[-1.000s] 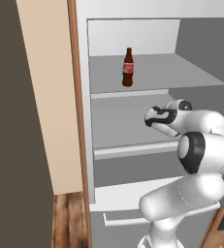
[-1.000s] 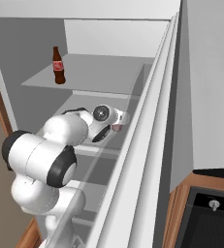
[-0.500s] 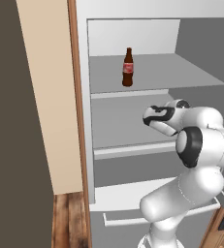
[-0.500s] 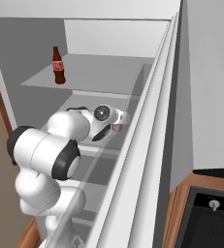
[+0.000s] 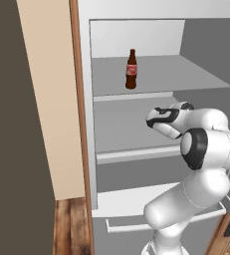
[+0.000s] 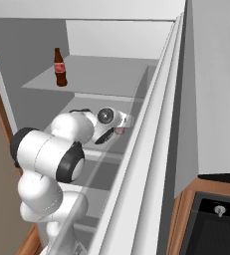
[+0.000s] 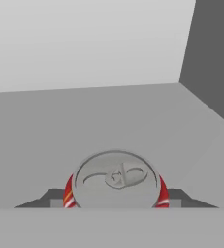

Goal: Open the fridge, grab two sodas, and place both sodas inside the bowl with ice on the dining counter.

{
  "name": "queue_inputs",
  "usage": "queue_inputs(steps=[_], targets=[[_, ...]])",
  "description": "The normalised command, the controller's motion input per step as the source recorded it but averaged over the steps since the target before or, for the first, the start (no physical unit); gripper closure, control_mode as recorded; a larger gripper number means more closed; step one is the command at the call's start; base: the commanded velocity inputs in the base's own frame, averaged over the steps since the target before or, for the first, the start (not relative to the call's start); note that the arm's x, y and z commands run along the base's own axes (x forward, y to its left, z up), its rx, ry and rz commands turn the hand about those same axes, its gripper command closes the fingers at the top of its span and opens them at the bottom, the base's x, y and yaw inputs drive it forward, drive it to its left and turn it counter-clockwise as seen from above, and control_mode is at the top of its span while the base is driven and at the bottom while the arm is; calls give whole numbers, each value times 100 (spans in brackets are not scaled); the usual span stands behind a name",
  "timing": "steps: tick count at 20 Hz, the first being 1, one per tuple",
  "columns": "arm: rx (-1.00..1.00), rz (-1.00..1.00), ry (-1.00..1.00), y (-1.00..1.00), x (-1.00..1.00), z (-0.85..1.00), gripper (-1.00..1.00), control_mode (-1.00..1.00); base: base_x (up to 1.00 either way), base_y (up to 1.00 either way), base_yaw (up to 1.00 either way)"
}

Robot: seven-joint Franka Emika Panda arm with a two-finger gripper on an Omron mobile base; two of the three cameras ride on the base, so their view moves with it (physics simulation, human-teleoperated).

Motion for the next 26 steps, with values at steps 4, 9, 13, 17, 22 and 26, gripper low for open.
queue_inputs(steps=[4,9,13,17,22,26], targets=[[0,0,0,0,0,0,100,-100,0,0,0],[2,0,-3,-8,-8,0,100,-100,0,0,0],[7,0,-11,-12,-36,0,100,-100,0,0,0],[3,0,-11,0,-75,8,100,-100,0,0,0],[-4,-1,-1,18,-92,61,100,-100,0,0,0],[-14,-1,4,14,-94,99,100,-100,0,0,0]])
